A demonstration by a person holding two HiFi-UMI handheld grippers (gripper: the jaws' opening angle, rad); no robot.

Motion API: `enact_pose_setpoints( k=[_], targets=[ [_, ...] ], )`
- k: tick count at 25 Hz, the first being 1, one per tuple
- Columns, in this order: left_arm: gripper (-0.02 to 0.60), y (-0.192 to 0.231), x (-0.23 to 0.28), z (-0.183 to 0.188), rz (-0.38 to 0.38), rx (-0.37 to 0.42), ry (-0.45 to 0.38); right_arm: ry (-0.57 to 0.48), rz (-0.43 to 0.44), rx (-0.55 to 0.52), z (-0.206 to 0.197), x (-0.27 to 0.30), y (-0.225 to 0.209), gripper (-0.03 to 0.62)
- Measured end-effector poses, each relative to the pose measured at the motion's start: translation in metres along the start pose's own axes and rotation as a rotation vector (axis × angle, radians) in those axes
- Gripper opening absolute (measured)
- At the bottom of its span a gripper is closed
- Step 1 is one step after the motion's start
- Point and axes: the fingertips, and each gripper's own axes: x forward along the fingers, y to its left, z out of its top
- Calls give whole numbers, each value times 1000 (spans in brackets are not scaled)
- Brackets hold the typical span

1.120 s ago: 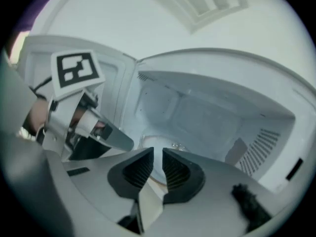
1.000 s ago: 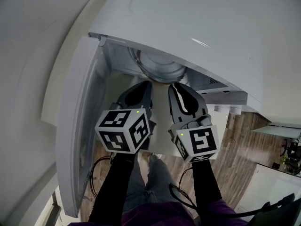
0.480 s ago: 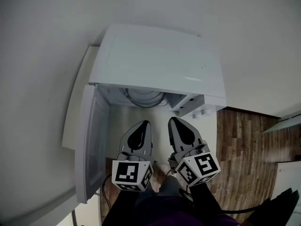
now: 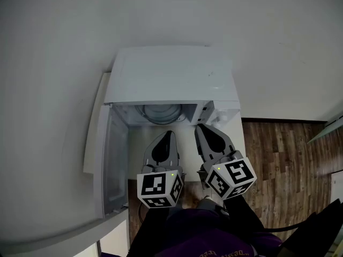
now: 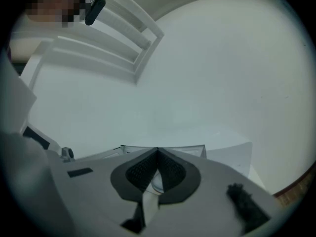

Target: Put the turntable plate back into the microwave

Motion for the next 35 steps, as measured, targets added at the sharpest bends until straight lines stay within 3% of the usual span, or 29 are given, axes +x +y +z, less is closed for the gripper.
enact_pose_setpoints(
  k=[10, 35],
  targets=[
    [8, 2, -1, 15, 36, 27, -14, -8, 6, -8, 6, -4, -6, 8],
    [8, 10, 1, 8, 66, 19, -1, 12, -2, -11, -2, 1, -12, 8]
  ],
)
